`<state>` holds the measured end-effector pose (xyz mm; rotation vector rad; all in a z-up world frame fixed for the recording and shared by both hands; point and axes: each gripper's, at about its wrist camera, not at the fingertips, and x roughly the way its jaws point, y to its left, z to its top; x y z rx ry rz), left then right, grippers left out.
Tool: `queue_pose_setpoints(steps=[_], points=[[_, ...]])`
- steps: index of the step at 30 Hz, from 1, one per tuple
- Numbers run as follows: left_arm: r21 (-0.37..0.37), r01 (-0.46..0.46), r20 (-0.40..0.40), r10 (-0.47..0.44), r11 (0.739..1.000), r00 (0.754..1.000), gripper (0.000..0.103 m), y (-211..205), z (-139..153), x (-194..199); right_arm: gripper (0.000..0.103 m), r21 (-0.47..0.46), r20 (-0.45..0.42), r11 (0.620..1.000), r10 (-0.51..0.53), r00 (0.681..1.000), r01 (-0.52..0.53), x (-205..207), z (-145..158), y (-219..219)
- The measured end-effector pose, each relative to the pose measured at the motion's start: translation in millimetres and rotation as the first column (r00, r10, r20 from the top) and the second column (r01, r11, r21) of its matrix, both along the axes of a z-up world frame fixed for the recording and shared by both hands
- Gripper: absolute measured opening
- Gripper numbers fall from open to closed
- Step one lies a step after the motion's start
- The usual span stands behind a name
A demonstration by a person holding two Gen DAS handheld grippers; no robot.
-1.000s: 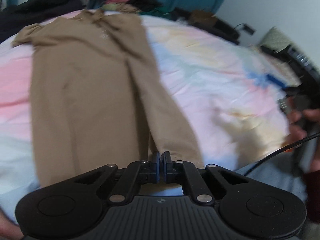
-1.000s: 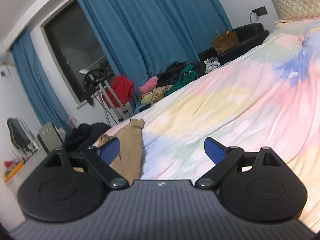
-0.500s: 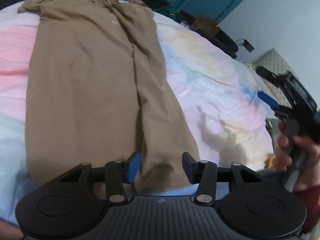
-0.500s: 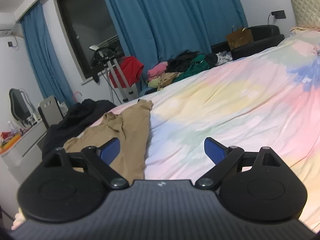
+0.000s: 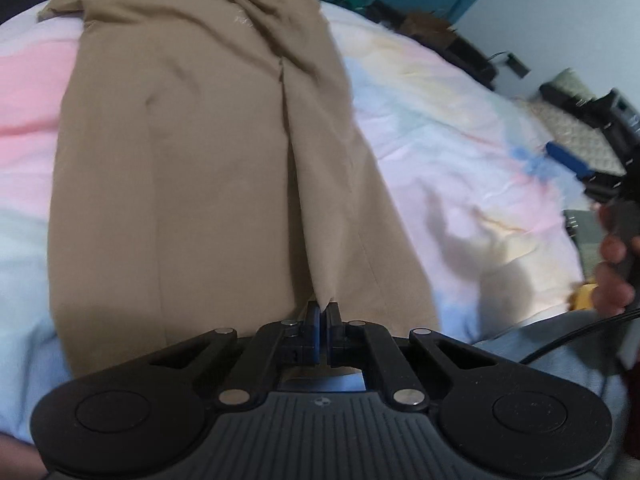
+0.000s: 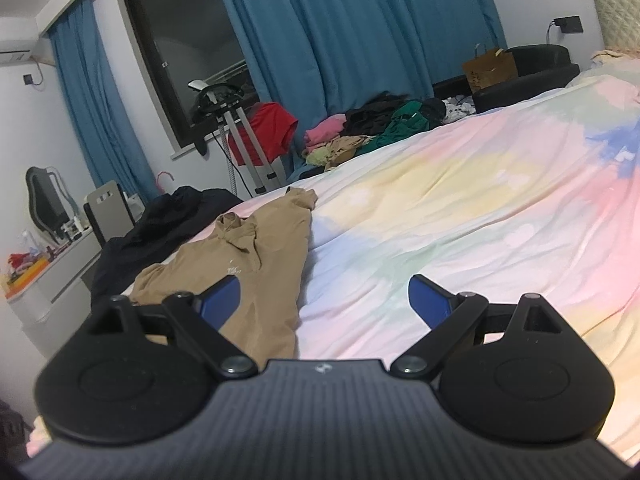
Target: Fold clothes
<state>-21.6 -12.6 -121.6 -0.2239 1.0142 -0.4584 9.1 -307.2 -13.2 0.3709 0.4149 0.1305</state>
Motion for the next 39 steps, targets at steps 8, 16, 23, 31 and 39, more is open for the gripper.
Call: queue_pose_setpoints(steps=[8,16,23,31,39], points=[[0.067,-0.045,0.158,0.034,0.997,0.987,0.046,2.2,37.0,-3.3,0.092,-0.050,0.052,0.996,0.082,0.995,-0.080,-8.0,5.6,21.2],[0.149,-0.152,0.433,0.073,0.977,0.898,0.070,16.1,130.9,28.2,0.092,-0.032,0.036,0.981,0.194,0.980,-0.193,13.9,17.6,54.5],[0.103,-0.207,0.569,0.113,0.973,0.814,0.084,33.6,143.9,81.8,0.092,-0.078,0.015,0.959,0.275,0.961,-0.273,83.5,36.9,104.4],[0.070,-0.320,0.534,0.236,0.945,0.812,0.084,87.6,88.1,128.9,0.091,-0.153,-0.100,0.950,0.258,0.961,-0.271,218.2,1.1,153.8],[0.008,-0.384,0.467,0.337,0.923,0.818,0.083,124.0,61.0,171.6,0.074,-0.201,-0.209,0.960,0.153,0.966,-0.196,310.2,-63.6,180.8]])
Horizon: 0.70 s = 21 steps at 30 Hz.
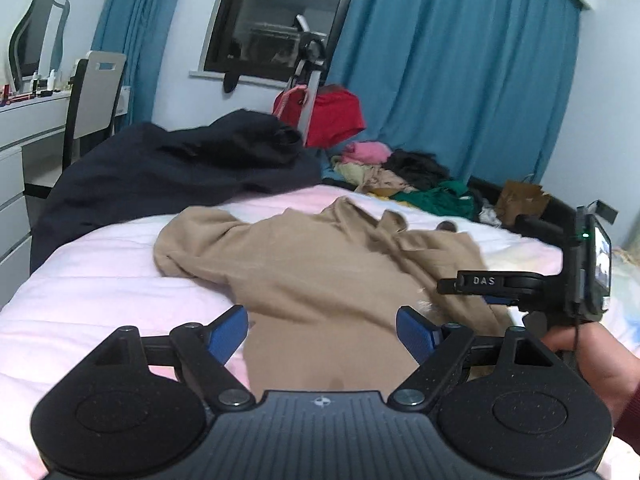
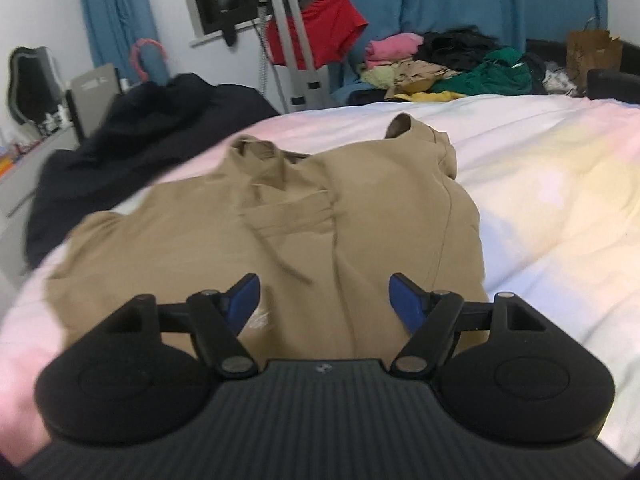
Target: Fold clothes
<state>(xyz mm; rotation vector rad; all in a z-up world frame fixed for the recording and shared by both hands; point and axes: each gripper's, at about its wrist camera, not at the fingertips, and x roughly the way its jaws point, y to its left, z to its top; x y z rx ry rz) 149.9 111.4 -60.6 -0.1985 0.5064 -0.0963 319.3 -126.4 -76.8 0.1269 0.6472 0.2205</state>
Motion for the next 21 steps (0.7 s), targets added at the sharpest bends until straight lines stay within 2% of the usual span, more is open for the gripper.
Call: queue_pose_setpoints(steps=[2,4,5,6,7,8,9,13,15,21], points=[[-0.015,-0.007,-0.017,0.007,1.000,1.000,0.083,8.1,-3.9,-1.1,0.071,-0.016,0.012,1.000,-0.015,1.000,0.015,7.2,-8.8,5.0],[-0.036,-0.020,-0.030,0.019,0.999,0.999,0.083,13.8,-5.7,1.6,0.061,-0.015,0.058,1.000,-0.004,0.998,0.005,3.7,-7.3,12.2],[-0.048,-0.029,-0.032,0.027,0.998,0.999,0.083,16.7,-5.2,2.7,0.051,-0.014,0.083,1.000,0.005,0.997,-0.004,1.3,-5.7,15.9],[-0.060,-0.035,-0.030,0.033,0.998,0.999,0.083,19.1,-4.3,4.5,0.049,-0.011,0.099,1.000,0.020,0.995,-0.019,0.0,-3.8,19.5],[-0.071,-0.040,-0.025,0.039,0.997,0.999,0.083,21.2,-3.0,4.8,0.046,-0.007,0.108,0.999,0.039,0.993,-0.039,-0.5,-1.6,22.9],[-0.075,-0.046,-0.019,0.044,0.996,0.999,0.083,22.7,-1.2,3.3,0.036,-0.003,0.105,0.998,0.063,0.993,-0.063,-1.1,-0.5,27.3],[-0.075,-0.053,-0.016,0.052,0.996,0.999,0.083,24.2,0.3,1.9,0.034,0.002,0.092,0.996,0.089,0.992,-0.090,-1.8,-0.4,32.3],[-0.072,-0.078,-0.014,0.078,0.994,0.997,0.083,28.0,8.4,-7.5,0.034,-0.040,0.050,0.986,0.162,0.985,-0.160,-6.9,-2.0,57.8],[-0.071,-0.089,-0.008,0.089,0.993,0.996,0.083,30.0,13.5,-13.6,0.035,-0.012,0.030,0.982,0.189,0.982,-0.188,-10.6,1.5,64.5],[-0.029,-0.110,0.019,0.110,0.994,0.994,0.083,34.7,34.6,-36.0,0.037,-0.036,0.108,0.969,0.245,0.963,-0.243,-30.9,32.1,85.3]])
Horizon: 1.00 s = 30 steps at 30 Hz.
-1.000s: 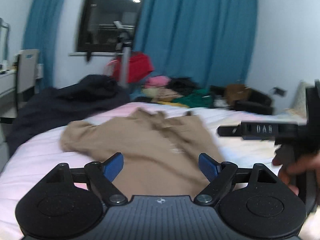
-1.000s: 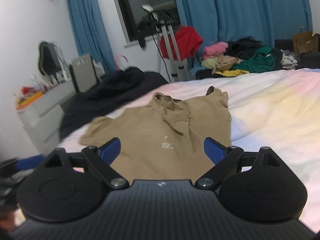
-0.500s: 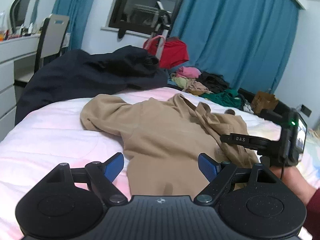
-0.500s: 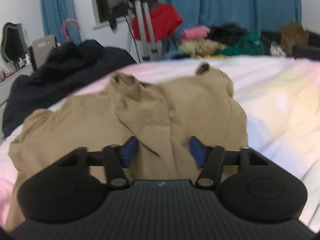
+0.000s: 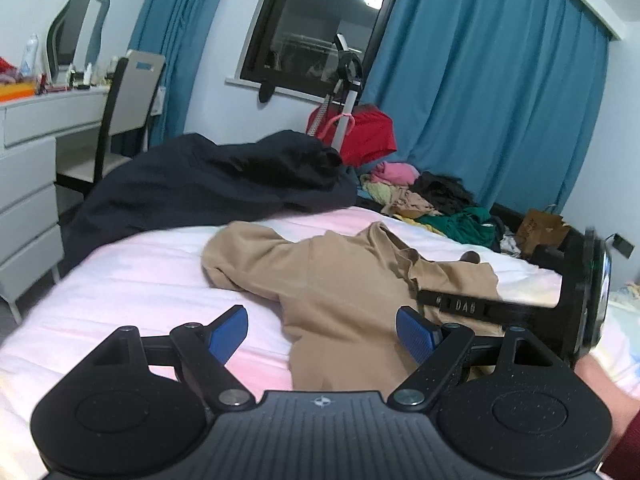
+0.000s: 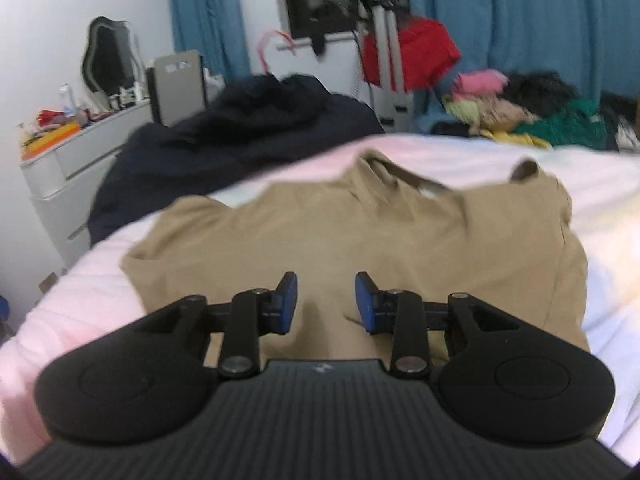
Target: Fold clothes
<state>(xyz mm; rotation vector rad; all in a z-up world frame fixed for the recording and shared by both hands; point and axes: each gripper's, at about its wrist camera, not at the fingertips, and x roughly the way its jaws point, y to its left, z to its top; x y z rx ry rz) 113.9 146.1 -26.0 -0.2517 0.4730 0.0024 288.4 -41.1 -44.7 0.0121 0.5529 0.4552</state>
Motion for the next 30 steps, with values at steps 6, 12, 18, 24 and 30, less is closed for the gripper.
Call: queue_pose_setpoints(steps=[6,12,18,24,30], points=[[0.023,0.011,0.024,-0.012,1.000,1.000,0.084,7.9,14.3,-26.1,0.092,-0.020,0.032,0.994,0.104,0.994,-0.103,4.9,19.7,46.3],[-0.040,0.008,-0.033,-0.009,0.999,0.999,0.096,24.2,4.2,-22.6,0.092,-0.094,0.005,0.962,0.258,0.966,-0.257,25.3,7.8,129.8],[-0.131,-0.067,-0.056,0.060,0.989,0.997,0.098,54.4,-10.2,-17.2,0.092,-0.129,-0.052,0.921,0.363,0.930,-0.367,54.5,-12.4,206.1],[-0.220,-0.124,-0.086,0.108,0.968,0.990,0.098,74.1,-26.3,-11.2,0.068,-0.247,-0.058,0.919,0.303,0.951,-0.308,87.4,-37.5,252.6],[-0.237,-0.152,-0.080,0.137,0.960,0.987,0.098,73.8,-34.3,-9.8,0.006,-0.136,-0.044,0.964,0.223,0.974,-0.227,96.3,-24.6,227.6]])
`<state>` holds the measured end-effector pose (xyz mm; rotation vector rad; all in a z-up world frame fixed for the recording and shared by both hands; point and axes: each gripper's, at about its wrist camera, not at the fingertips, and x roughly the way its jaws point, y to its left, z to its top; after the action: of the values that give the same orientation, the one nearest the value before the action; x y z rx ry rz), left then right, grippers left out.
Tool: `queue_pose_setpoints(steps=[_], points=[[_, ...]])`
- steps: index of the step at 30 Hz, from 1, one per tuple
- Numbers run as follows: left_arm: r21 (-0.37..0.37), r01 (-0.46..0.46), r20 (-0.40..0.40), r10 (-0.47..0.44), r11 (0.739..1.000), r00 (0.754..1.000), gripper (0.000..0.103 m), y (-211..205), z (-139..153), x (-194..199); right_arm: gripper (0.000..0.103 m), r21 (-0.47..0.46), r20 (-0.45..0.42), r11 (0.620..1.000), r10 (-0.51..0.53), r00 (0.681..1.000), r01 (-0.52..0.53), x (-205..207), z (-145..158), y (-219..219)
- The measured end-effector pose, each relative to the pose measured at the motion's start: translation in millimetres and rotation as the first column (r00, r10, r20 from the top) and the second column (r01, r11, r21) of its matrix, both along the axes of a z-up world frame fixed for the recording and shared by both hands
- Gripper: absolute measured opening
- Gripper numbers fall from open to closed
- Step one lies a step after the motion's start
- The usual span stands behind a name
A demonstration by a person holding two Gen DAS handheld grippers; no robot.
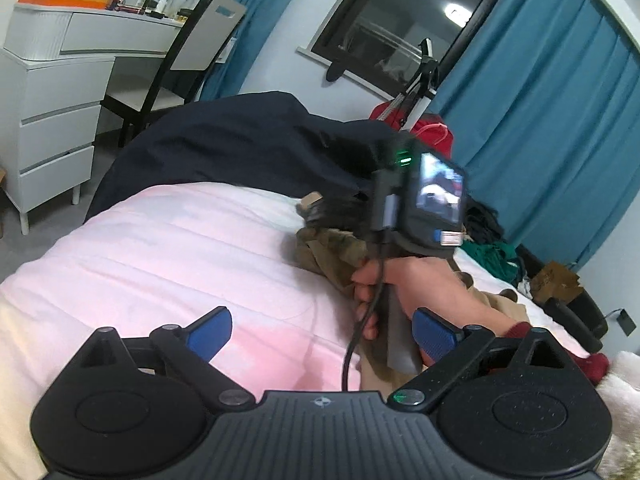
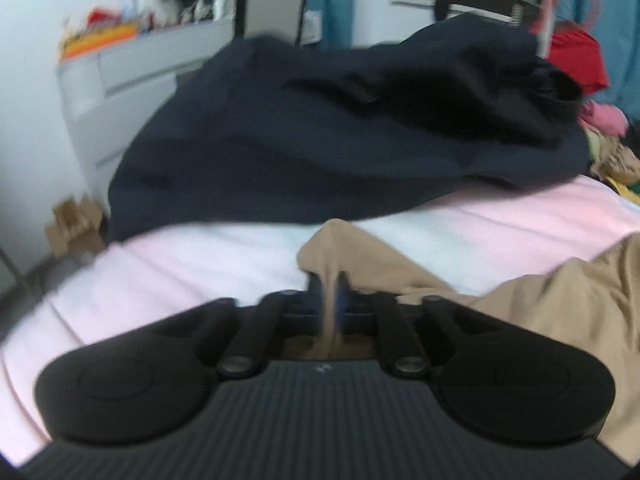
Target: Fold clothes
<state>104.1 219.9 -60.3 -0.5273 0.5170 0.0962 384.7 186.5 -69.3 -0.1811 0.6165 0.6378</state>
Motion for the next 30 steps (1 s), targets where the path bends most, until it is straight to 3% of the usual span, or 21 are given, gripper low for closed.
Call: queue_pose_setpoints(steps=[8,13,16,20,24,26,28,30], points=[[0.049,0.024,-0.029,-0.023,0.998,0.999,0.098,-17.9,0.3,2.9,0.005,0.209,0.125,0.972,-0.133,0.983,0.105,-9.7,80.7,-99.4],[0.074,0.079,-0.023,-0.078,0.994,0.997,0.098,-40.6,2.9,-6.2,0.005,0.283,0.148,0.934,-0.268,0.952,0.219,0.3,102.0,-195.6],[0.123,0.110,-0.029,-0.107,0.986,0.994,0.098,-59.5,3.0,-4.9,0.005,0.315,0.120,0.896,-0.363,0.924,0.311,14.4,93.9,-251.8],[0.175,0.160,-0.054,-0.153,0.971,0.987,0.098,-83.1,-2.8,3.3,0.006,0.319,0.027,0.836,-0.478,0.878,0.446,38.0,55.2,-315.2],[0.215,0.197,-0.092,-0.181,0.956,0.979,0.098,-100.3,-13.1,16.0,0.008,0.314,-0.064,0.791,-0.534,0.843,0.525,51.9,12.3,-347.9],[0.212,0.200,-0.100,-0.182,0.957,0.978,0.098,-103.4,-19.2,25.0,0.010,0.304,-0.114,0.786,-0.532,0.839,0.539,60.6,-0.5,-349.8],[0.216,0.202,-0.119,-0.179,0.955,0.977,0.098,-105.0,-24.6,34.4,0.016,0.279,-0.149,0.802,-0.507,0.849,0.528,63.9,-6.8,-347.5],[0.226,0.206,-0.123,-0.182,0.952,0.976,0.098,-107.6,-27.4,38.2,0.066,0.283,-0.157,0.821,-0.469,0.869,0.495,58.1,-6.2,-344.9]])
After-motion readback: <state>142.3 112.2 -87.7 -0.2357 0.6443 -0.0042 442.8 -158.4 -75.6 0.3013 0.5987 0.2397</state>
